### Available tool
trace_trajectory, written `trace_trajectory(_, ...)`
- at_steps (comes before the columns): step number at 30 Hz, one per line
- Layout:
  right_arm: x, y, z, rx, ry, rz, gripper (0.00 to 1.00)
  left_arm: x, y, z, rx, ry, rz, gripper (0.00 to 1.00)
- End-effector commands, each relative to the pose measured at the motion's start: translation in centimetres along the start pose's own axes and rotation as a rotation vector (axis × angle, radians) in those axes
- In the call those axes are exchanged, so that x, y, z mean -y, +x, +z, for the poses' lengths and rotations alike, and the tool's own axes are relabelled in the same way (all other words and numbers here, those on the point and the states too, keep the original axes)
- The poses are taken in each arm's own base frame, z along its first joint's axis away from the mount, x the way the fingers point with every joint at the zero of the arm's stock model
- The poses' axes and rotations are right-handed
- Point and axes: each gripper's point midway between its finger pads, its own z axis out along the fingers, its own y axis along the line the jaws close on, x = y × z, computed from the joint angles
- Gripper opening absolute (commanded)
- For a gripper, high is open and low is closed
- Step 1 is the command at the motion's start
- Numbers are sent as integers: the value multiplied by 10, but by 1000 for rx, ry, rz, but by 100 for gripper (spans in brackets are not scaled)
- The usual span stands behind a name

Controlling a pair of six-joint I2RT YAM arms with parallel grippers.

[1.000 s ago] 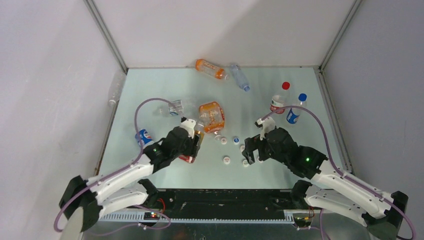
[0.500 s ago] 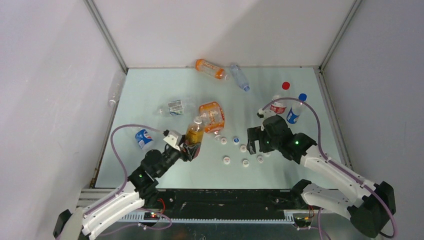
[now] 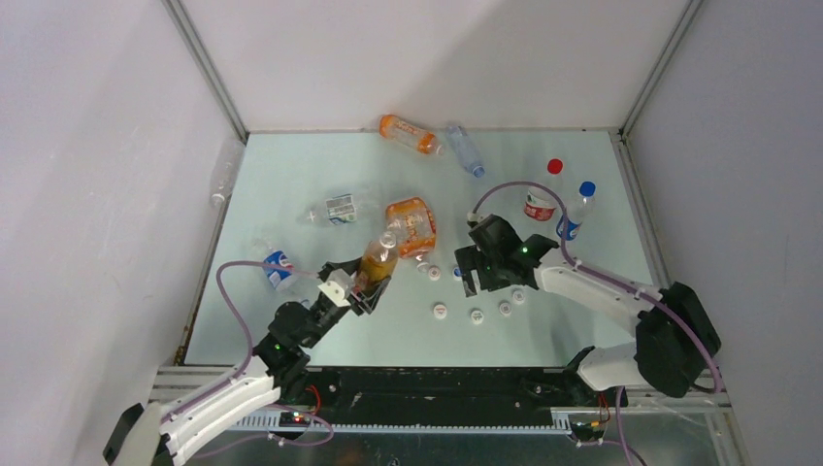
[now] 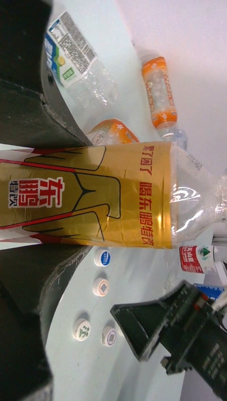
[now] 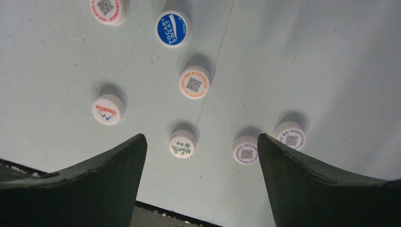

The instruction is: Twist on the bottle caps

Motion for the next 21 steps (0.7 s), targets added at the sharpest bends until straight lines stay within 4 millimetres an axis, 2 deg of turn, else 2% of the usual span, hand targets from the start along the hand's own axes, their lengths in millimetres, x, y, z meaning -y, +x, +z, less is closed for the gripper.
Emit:
trace_trajectory(1,-11,-25,9,48,10,6,86,8,5,-5,36,62,113,38)
trace_trajectory(4,-14,-25,23,25,19,8,76,11,6,-7,43,82,137,38)
trace_trajectory(11,-23,-23,50,-33,13,27,63,15,6,-7,44,109,155,38)
trace_trajectory(17,-22,-17,65,-73,35,36,49,17,7,-6,33,124,158,38)
trace_trajectory(21,-19,-13,72,-92,53,45,45,19,7,-5,32,134,157,38)
